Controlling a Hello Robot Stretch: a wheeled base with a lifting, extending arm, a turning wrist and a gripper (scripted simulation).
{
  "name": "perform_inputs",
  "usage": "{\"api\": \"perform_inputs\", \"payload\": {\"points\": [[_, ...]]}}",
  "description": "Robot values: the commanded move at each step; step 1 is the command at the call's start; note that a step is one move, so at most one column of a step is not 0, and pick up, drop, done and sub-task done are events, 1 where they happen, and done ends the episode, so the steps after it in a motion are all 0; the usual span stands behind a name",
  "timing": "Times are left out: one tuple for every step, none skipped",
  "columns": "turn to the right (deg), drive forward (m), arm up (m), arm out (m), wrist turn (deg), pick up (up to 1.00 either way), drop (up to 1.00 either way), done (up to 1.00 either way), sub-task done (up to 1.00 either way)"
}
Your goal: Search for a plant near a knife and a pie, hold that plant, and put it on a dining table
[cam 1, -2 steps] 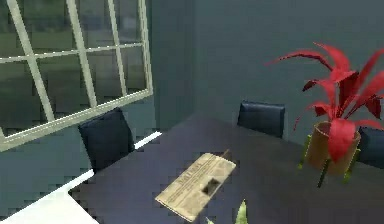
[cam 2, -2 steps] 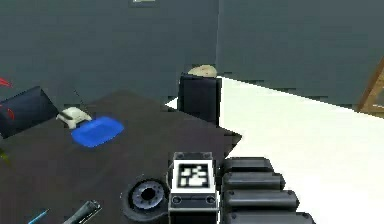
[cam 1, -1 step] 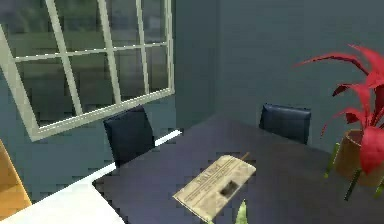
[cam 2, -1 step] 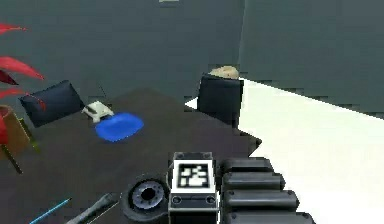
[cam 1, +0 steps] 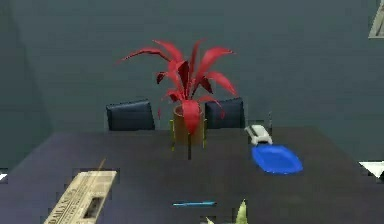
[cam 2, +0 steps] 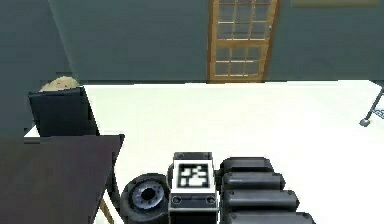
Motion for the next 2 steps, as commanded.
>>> {"api": "perform_inputs", "payload": {"points": [[39.0,0.00,0.00,0.00,0.0,0.00,0.00,0.00,0.00],[-45.0,0.00,0.00,0.00,0.0,0.00,0.00,0.00,0.00]]}}
